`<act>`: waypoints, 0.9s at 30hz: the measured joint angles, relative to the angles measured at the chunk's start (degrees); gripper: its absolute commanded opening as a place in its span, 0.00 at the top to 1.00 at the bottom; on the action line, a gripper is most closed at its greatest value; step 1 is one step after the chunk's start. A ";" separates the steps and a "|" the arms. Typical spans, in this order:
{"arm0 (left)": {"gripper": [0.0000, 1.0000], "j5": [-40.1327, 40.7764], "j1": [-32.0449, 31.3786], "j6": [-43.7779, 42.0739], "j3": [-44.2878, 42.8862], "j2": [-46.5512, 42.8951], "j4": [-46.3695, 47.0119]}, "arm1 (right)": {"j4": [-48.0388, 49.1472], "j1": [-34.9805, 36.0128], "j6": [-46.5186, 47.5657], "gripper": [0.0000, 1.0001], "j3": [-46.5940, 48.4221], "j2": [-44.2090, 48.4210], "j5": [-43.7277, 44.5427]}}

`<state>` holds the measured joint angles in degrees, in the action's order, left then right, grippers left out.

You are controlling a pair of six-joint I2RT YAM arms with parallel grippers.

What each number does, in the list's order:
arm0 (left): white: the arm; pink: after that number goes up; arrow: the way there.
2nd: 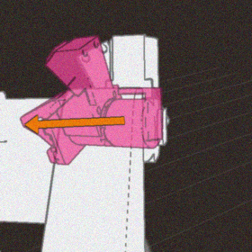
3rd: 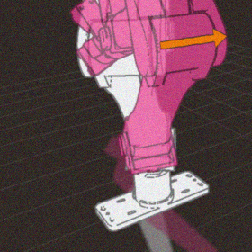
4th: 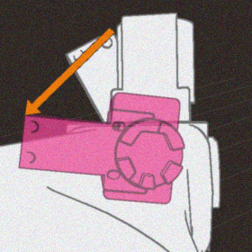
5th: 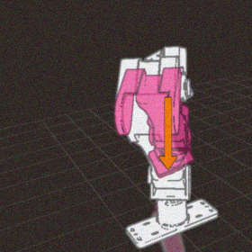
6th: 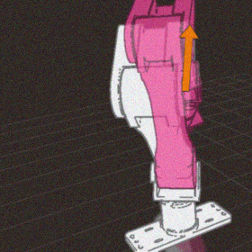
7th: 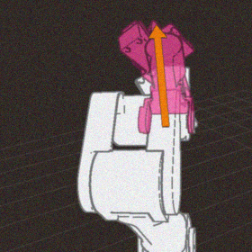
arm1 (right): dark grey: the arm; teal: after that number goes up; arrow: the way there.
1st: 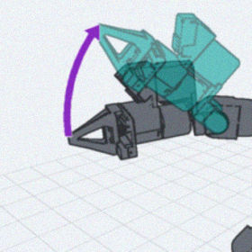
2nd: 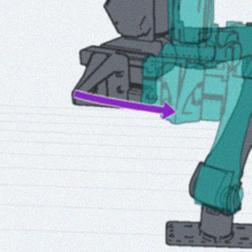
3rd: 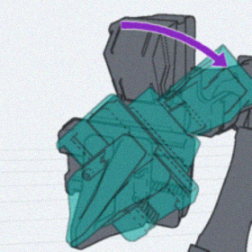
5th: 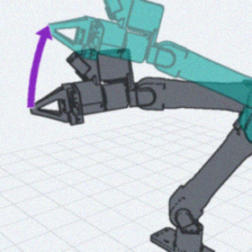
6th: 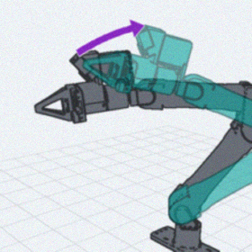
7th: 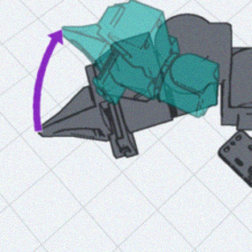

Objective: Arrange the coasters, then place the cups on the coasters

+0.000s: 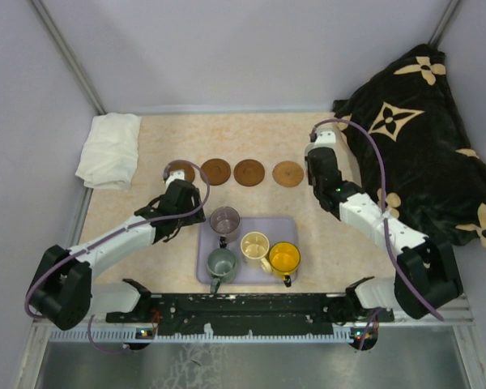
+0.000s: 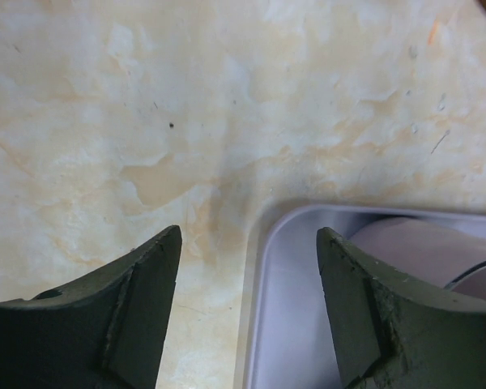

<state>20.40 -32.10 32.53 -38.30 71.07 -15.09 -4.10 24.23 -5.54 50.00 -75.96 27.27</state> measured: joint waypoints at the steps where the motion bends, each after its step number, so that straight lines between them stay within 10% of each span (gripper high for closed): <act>1: 0.23 0.63 0.00 -0.11 -0.37 -0.61 -0.22 | 1.16 -0.76 0.02 1.00 0.00 -1.07 -0.52; 27: 0.15 11.47 0.98 -4.33 -5.68 -3.19 -0.31 | 8.61 -5.40 -1.99 1.00 2.51 -10.51 -4.48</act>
<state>31.88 -31.11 28.21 -43.99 67.88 -15.40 4.51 18.83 -7.53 52.51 -86.48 22.79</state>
